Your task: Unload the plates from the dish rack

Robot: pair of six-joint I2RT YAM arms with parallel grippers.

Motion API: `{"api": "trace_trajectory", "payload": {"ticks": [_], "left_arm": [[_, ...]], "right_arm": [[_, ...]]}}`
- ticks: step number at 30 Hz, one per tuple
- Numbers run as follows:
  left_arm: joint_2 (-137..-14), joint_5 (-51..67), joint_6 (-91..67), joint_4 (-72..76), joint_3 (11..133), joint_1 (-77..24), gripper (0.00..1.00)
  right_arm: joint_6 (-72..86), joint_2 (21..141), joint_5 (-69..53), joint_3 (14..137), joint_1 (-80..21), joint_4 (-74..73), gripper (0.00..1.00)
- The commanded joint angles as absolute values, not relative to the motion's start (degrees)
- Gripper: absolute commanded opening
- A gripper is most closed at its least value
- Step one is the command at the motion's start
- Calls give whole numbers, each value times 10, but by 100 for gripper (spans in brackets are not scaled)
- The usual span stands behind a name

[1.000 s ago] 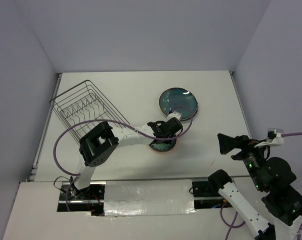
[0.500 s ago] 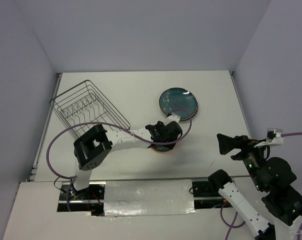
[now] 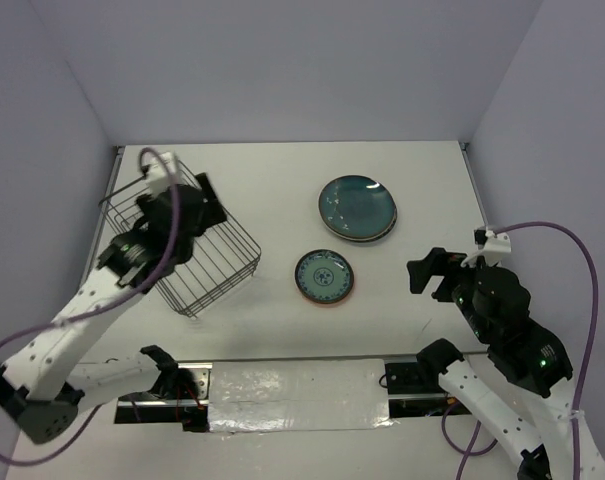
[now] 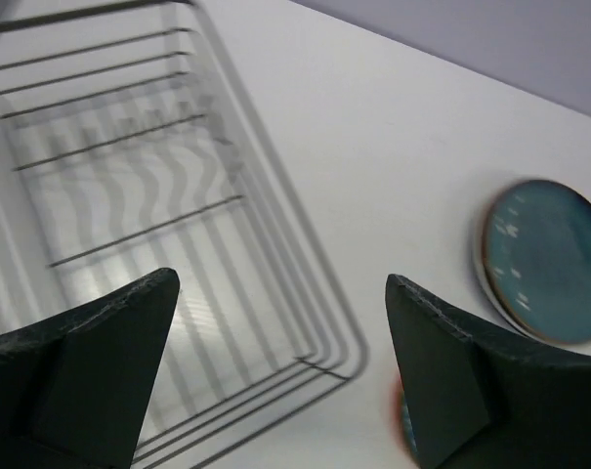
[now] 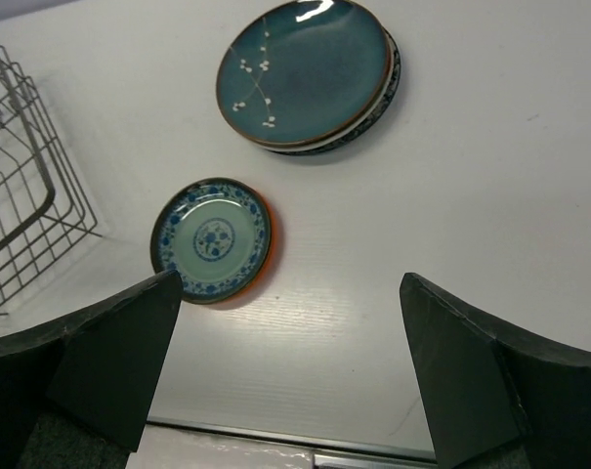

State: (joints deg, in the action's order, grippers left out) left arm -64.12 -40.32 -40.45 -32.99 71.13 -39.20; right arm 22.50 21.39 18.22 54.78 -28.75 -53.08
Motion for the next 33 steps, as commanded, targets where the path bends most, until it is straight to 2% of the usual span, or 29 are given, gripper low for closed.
{"api": "trace_trajectory", "payload": {"ticks": [1,7,12,33], "left_arm": [[-531,-449,-414,-453,670,-342,100],[-365,-486,-393,-475,589,-320,99],[-300,-482,-395,-462,532,-320,100],[-314,-436,-369,-435,518,-320,99]], "right_arm": [[210,223,215,579,-291,-516,100],[190,212,294,639,-290,-557,100],[187,189,308,639,-291,-551,100],[179,192,283,613,-291,-548,100]]}}
